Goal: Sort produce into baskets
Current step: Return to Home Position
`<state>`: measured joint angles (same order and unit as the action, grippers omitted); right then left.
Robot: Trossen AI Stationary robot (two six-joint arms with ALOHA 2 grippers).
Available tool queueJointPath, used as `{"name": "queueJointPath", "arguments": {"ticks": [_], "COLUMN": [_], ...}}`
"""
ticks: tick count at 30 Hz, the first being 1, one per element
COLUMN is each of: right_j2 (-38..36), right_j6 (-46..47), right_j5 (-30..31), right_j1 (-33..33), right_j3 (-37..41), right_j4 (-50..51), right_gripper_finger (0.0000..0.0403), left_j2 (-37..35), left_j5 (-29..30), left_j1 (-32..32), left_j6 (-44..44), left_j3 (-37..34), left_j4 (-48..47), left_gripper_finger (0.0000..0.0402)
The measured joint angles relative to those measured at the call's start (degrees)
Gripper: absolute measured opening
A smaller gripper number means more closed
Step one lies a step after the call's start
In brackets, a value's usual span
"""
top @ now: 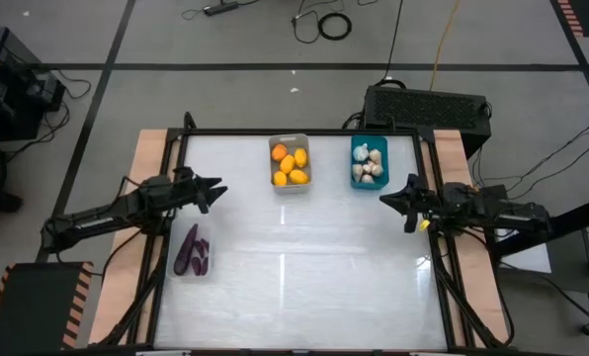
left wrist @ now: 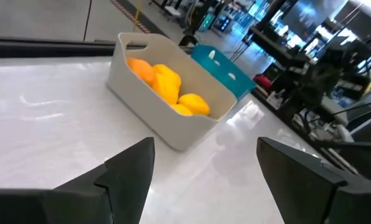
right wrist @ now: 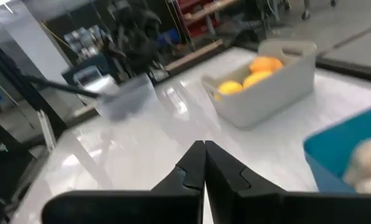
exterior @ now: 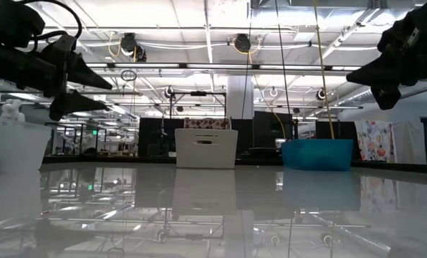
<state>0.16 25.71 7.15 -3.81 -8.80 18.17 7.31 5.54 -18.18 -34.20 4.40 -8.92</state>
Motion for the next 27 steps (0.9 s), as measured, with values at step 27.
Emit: {"name": "queueJointPath", "arguments": {"ticks": [27], "right_j2": [3.0], "right_j6": [-0.8], "right_j5": [10.9], "right_j1": [0.0], "right_j3": [2.0], "right_j4": [1.9], "right_gripper_finger": [0.0], "left_j2": [1.2], "left_j5": [-3.8], "left_j1": [-4.0], "left_j6": [13.8], "left_j3": [-0.5], "left_j4": [-0.3], "left_gripper_finger": [0.0287]}}
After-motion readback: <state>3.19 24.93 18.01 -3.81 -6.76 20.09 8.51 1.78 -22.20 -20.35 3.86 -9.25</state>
